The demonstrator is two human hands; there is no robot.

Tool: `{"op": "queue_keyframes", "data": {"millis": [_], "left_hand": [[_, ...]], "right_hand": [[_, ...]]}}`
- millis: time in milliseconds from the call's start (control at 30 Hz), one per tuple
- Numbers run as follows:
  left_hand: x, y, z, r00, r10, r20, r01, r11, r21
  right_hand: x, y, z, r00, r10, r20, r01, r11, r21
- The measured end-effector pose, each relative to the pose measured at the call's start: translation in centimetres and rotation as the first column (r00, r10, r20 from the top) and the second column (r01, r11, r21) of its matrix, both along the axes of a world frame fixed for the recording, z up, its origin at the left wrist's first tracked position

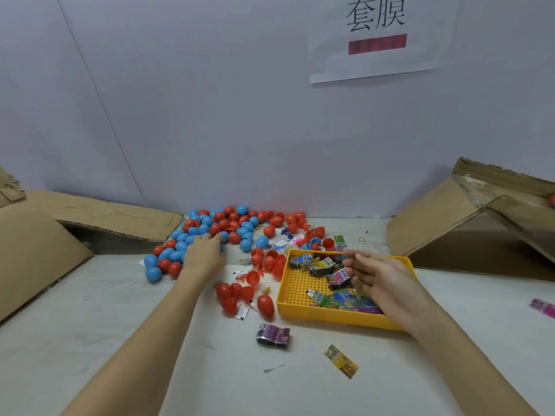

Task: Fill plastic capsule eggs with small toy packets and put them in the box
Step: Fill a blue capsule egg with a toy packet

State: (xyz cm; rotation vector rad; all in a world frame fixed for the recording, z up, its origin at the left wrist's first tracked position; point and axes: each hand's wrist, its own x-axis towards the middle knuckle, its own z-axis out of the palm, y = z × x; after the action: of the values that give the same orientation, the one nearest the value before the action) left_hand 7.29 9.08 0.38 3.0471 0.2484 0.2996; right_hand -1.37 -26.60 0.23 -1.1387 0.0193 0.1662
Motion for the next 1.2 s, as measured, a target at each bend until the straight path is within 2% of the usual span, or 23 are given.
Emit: {"op": "queue_keyframes", "data": {"millis": [133, 233, 333, 467, 533, 633, 733, 867, 933, 1100, 1200], "left_hand": [[-0.2, 0.0, -0.9, 0.995, -0.025, 0.100, 0.029, 0.999, -0.039], [-1.1, -1.8, -0.2, 0.974, -0.059, 0.217, 0.102, 0.976, -0.191], [-3.4, -5.2, 1.3, 0.904, -0.115, 0.412, 0.297, 0.862, -0.411], [-8.2, -11.1, 0.9, 0.809, -0.256, 0.529, 0.546, 0.663, -0.513], [-10.1, -13.3, 0.0, 0.765, -0.336, 0.549, 0.620, 0.612, -0.490], [-11.3, -15.0, -0.9, 0.729, -0.424, 0.538, 0.666, 0.622, -0.412], [-11.7, -15.3, -1.1, 0.704, -0.455, 0.546, 0.693, 0.608, -0.386], [-11.9, -15.5, -1.1, 0.654, -0.480, 0.584, 0.730, 0.604, -0.320], [-11.9, -15.5, -1.0, 0.653, -0.485, 0.582, 0.730, 0.608, -0.313], [-11.8, -15.6, -1.0, 0.645, -0.466, 0.605, 0.746, 0.557, -0.366], [-11.9, -15.7, -1.0, 0.645, -0.451, 0.617, 0.744, 0.555, -0.372]], "right_hand": [[0.0, 0.0, 0.0, 1.000, 0.000, -0.001, 0.000, 1.000, -0.009], [0.0, 0.1, 0.0, 1.000, -0.003, -0.005, 0.003, 1.000, -0.028], [0.0, 0.3, 0.1, 1.000, -0.012, -0.005, 0.012, 0.998, -0.056], [-0.3, 0.3, 0.2, 1.000, -0.018, 0.023, 0.020, 0.996, -0.081], [-0.5, 0.4, 0.3, 0.999, -0.015, 0.048, 0.020, 0.992, -0.125], [-1.0, 0.9, 0.3, 0.991, 0.018, 0.130, 0.017, 0.964, -0.264], [-1.4, 1.3, 0.1, 0.966, 0.095, 0.239, 0.015, 0.907, -0.420], [-1.6, 1.7, 0.1, 0.943, 0.184, 0.278, 0.007, 0.822, -0.569], [-1.5, 1.7, 0.1, 0.934, 0.202, 0.293, 0.015, 0.801, -0.599], [-1.6, 1.5, -0.2, 0.937, 0.159, 0.310, 0.047, 0.825, -0.563], [-1.6, 1.5, -0.4, 0.938, 0.162, 0.307, 0.043, 0.823, -0.566]]}}
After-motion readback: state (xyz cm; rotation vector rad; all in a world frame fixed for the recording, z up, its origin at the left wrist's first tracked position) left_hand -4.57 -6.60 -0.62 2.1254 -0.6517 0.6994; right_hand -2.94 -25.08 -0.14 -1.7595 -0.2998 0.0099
